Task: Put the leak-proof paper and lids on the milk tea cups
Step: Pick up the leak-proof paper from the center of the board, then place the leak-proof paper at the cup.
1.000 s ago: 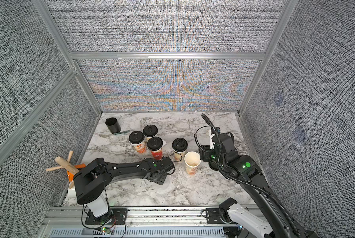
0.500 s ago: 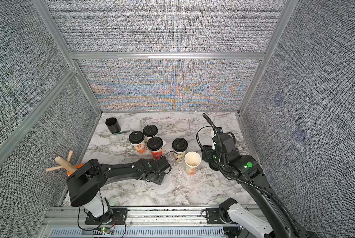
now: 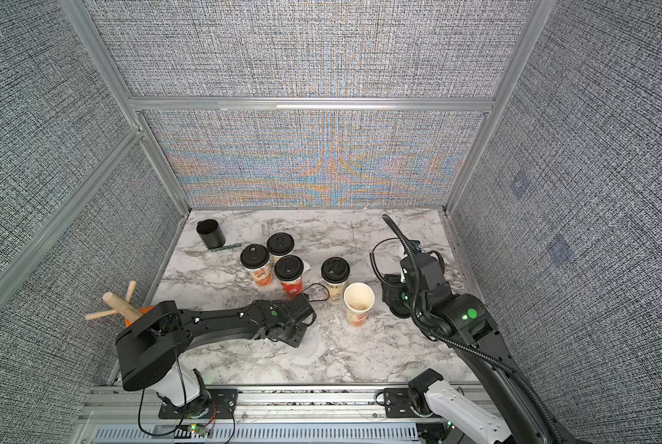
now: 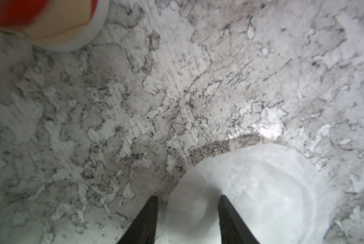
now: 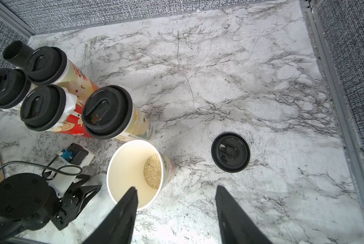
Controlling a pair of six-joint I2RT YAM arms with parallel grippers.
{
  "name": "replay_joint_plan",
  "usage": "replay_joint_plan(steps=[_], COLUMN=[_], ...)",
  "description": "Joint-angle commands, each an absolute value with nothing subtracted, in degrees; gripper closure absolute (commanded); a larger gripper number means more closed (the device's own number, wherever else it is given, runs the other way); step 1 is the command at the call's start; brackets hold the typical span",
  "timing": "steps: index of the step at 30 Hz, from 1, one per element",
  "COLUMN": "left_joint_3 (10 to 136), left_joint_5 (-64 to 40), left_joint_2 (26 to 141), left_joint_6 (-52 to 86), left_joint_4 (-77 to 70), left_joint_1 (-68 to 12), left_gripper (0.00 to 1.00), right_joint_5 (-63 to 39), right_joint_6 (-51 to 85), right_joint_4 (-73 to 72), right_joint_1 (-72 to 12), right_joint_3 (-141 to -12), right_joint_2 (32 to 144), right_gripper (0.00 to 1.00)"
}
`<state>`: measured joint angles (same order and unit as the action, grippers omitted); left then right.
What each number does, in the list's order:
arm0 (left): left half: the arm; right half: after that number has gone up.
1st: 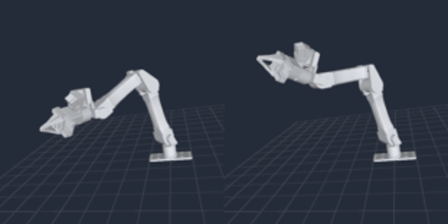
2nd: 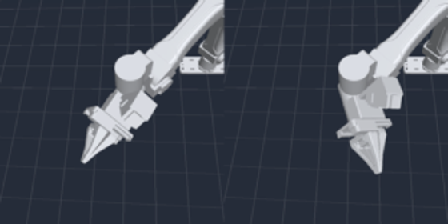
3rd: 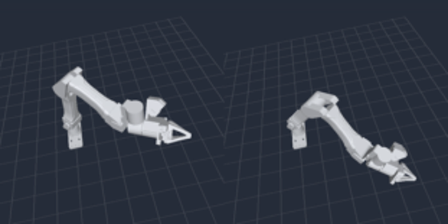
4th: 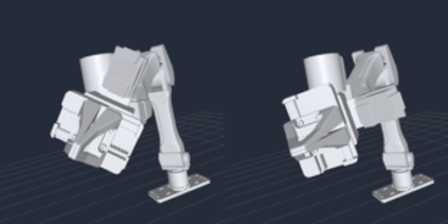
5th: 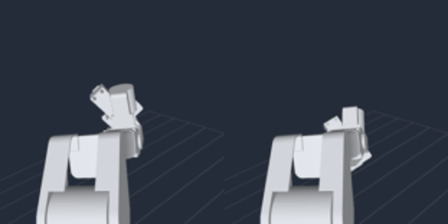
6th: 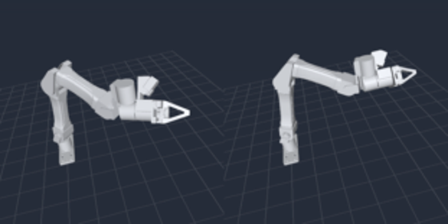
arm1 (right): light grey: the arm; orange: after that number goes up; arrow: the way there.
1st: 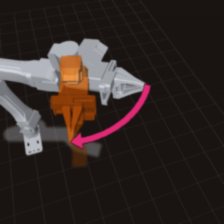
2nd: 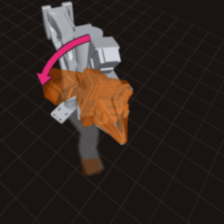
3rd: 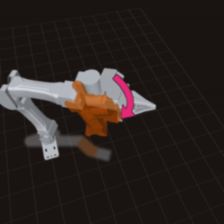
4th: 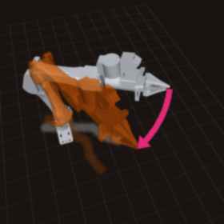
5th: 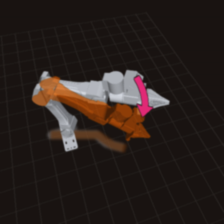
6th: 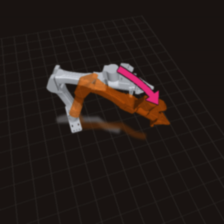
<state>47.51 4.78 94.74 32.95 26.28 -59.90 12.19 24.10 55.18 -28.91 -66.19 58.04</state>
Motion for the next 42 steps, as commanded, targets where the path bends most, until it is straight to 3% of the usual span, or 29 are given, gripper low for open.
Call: replay_joint_plan(steps=[1, 3, 13, 21, 31, 42], left_joint_3=[44.8, 44.8, 45.0, 54.3, 77.8, 106.9], left_joint_5=[-14.2, -13.9, -11.1, -6.5, -4.5, -9.9], left_joint_2=[98.0, 98.1, 96.9, 86.7, 78.7, 96.3], left_joint_6=[34.5, 34.5, 34.9, 35.0, 30.5, 23.0], left_joint_4=[31.7, 31.9, 34.8, 48.6, 64.8, 63.8], left_joint_1=[-60.2, -60.2, -60.4, -61.2, -61.6, -61.7], left_gripper=[0.61, 0.69, 0.87, 1.00, 1.00, 1.00], right_joint_5=[12.9, 13.0, 13.0, 13.9, 12.8, 9.0], right_joint_6=[24.0, 24.1, 24.9, 23.7, 20.5, 17.7], right_joint_4=[55.3, 55.4, 55.3, 55.7, 53.4, 51.4], right_joint_1=[-28.8, -28.8, -28.6, -27.7, -24.0, -16.3], right_joint_3=[-66.4, -66.4, -65.7, -67.0, -71.0, -72.9], right_joint_2=[57.9, 57.7, 56.4, 56.4, 58.9, 60.6], right_gripper=[0.40, 0.41, 0.42, 0.42, 0.43, 0.43])
